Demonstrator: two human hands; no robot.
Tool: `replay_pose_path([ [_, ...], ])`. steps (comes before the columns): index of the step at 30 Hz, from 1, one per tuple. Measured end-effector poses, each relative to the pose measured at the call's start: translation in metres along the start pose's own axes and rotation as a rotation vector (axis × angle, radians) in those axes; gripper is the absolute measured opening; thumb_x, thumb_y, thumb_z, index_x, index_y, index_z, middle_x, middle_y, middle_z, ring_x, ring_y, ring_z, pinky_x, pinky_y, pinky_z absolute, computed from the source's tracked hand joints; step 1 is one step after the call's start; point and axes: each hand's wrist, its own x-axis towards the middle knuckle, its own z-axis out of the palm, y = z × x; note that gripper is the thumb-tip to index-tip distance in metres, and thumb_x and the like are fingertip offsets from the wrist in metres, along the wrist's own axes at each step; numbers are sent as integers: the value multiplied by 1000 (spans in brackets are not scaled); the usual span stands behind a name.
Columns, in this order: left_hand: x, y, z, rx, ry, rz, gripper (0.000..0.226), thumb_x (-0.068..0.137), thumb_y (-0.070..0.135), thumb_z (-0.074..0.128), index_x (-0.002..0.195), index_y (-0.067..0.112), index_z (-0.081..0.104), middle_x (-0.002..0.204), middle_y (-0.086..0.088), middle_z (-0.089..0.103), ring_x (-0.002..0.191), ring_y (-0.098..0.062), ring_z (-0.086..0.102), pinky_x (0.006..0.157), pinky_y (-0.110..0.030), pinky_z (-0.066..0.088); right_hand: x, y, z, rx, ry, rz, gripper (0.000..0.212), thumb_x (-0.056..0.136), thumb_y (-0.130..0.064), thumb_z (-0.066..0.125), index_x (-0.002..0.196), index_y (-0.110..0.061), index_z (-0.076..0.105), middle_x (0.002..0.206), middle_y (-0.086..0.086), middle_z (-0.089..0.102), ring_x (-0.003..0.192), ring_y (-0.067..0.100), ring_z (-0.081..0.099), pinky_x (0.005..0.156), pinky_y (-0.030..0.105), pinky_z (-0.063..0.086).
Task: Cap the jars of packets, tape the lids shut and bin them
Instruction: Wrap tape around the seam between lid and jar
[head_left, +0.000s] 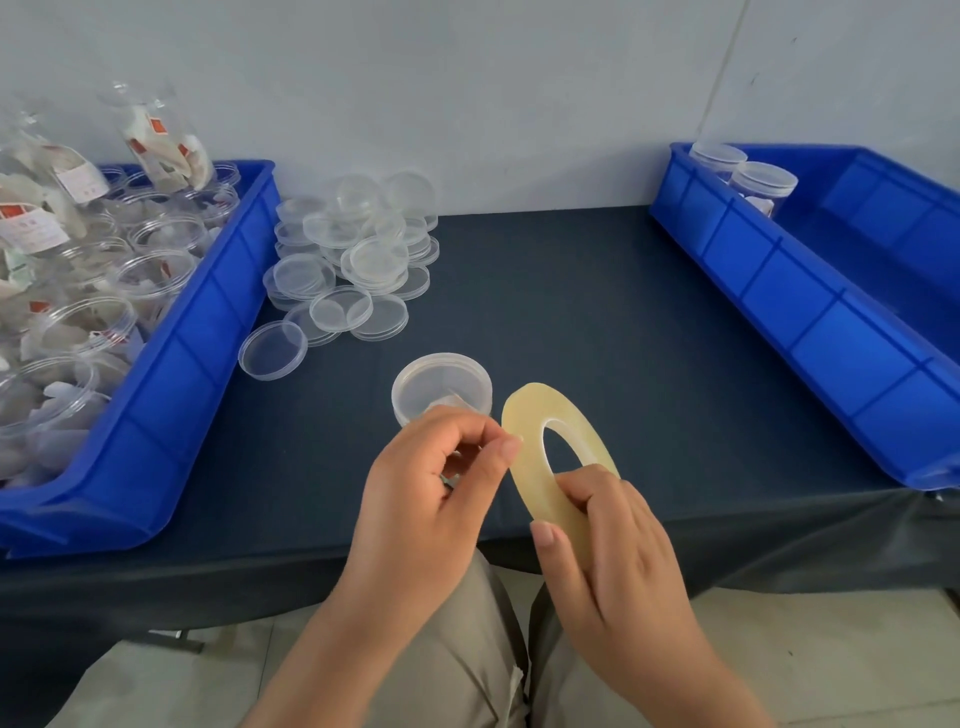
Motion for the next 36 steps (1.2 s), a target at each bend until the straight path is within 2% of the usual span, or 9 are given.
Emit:
replay_pose_path([
  [4, -4, -5, 1, 138, -6, 149, 19, 105, 38, 57, 90, 27, 63, 89, 15, 64, 82, -15, 63, 69, -14, 45, -6, 0, 3, 30, -14, 62, 38, 107, -43, 45, 102, -10, 63, 91, -14, 53, 79, 9, 50, 83, 12, 38],
  [9, -13, -10, 9, 92, 57, 247, 14, 103, 31, 61, 95, 19, 63, 101, 16, 64, 93, -15, 66, 78, -20, 52, -4, -7, 3, 66, -51, 176, 57, 109, -61, 29, 107, -14, 60, 91, -17, 52, 80, 11, 54, 81, 15, 40],
  [11, -16, -10, 10, -35, 59, 136, 17, 95, 36, 72, 106, 24, 65, 108, 14, 69, 97, -21, 70, 79, -24, 57, -4, -8, 3, 73, -71, 205, 49, 107, -59, 34, 107, -16, 59, 92, -19, 52, 81, 11, 56, 79, 17, 42],
  [14, -16, -6, 9, -223, 44, -90, 47, 81, 45, 81, 125, 38, 66, 114, 12, 73, 104, -22, 71, 80, -19, 57, -5, -11, 2, 99, -92, 233, 43, 105, -55, 37, 107, -18, 59, 92, -21, 53, 84, 12, 57, 78, 18, 42],
  [20, -17, -2, 10, -127, 121, -21, 2, 89, 37, 77, 91, 35, 76, 114, 11, 74, 91, -16, 73, 75, -14, 53, -8, -13, 3, 103, -104, 230, 44, 104, -54, 38, 106, -17, 59, 89, -23, 49, 81, 11, 56, 76, 19, 40],
  [24, -22, -7, 10, 170, 169, 213, 9, 98, 27, 73, 93, 20, 77, 118, 15, 77, 100, -3, 75, 77, -21, 57, -8, -14, 2, 255, -122, 322, 34, 101, -59, 42, 105, -27, 54, 83, -14, 54, 74, 16, 55, 67, 21, 40],
  [27, -24, -6, 13, 247, 156, 324, 9, 103, 32, 66, 101, 24, 71, 119, 16, 78, 83, 0, 75, 63, -28, 58, -7, -12, 2, 427, -143, 337, 34, 100, -56, 47, 124, -31, 51, 90, -7, 63, 80, 20, 63, 69, 25, 50],
  [31, -26, -4, 18, 261, 148, 322, 16, 104, 31, 66, 106, 20, 78, 102, 15, 80, 81, -1, 75, 61, -31, 59, -2, -11, 2, 504, -231, 311, 57, 100, -74, 43, 147, -42, 38, 83, 7, 67, 69, 27, 65, 66, 55, 55],
  [36, -18, -8, 8, 245, 133, 306, 15, 103, 28, 69, 100, 19, 80, 108, 18, 77, 90, -3, 73, 68, -30, 58, 10, -1, -11, 468, -387, 243, 55, 95, -82, 43, 146, -60, 36, 79, 15, 63, 64, 29, 56, 64, 52, 52],
])
